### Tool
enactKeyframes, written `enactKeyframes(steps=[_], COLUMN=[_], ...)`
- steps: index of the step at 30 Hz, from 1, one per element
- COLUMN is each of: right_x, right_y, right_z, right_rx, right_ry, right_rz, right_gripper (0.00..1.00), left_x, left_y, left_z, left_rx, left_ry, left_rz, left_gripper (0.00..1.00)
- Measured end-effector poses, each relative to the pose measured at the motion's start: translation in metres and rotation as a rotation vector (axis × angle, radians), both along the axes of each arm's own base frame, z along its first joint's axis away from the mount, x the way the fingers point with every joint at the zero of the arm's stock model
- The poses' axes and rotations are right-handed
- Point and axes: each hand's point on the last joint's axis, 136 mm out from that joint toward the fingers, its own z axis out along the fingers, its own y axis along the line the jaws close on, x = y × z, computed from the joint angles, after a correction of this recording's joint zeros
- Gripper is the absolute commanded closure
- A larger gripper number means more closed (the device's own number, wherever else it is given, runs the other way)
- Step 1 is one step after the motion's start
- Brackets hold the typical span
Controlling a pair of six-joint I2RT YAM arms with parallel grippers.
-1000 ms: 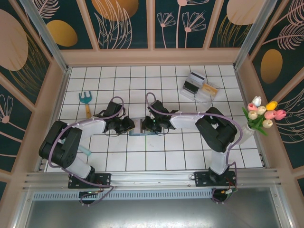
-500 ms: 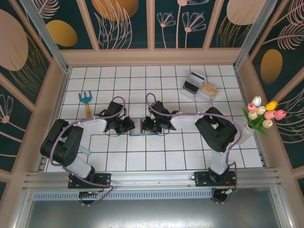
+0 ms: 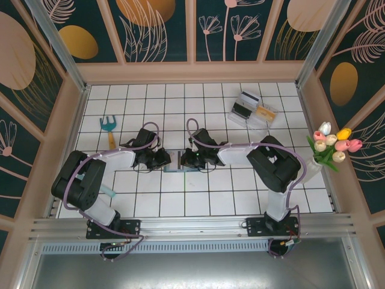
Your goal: Take the credit cards out of the card holder
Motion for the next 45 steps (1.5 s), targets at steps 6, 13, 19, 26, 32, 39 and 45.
enactKeyframes(steps=[6,13,19,26,32,39,45], right_x=[0.0,0.001,0.002,0.001,0.001,0.001,0.001], right_y=[-0.002,-0.019,-0.024,-0.024,-0.024,-0.024,-0.024], right_z=[-0.002,-0.002,-0.001,-0.005,-0.004,-0.004,-0.003], right_rx=[0.003,0.0,0.0,-0.007,-0.003,0.002,0.004], right_ry=[-0.001,-0.004,-0.006,0.005,0.007,0.012,0.016], right_rz=[0.003,-0.003,0.01,0.011,0.012,0.012,0.01], right_gripper=[0.94,0.92,0.86,0.8,0.76,0.75,0.74], left_x=[0.001,0.001,0.002,0.011,0.01,0.002,0.001], left_y=[-0.001,-0.001,-0.001,-0.005,-0.025,-0.035,-0.031], left_z=[0.001,0.001,0.004,0.031,0.046,0.019,0.004], left_rx=[0.003,0.0,0.0,-0.03,-0.106,-0.09,-0.057], left_ry=[-0.002,0.004,-0.005,-0.07,-0.088,-0.011,0.024], left_rz=[0.004,0.014,0.016,0.017,-0.043,-0.074,-0.058], left_gripper=[0.77,0.77,0.77,0.8,0.83,0.93,0.96])
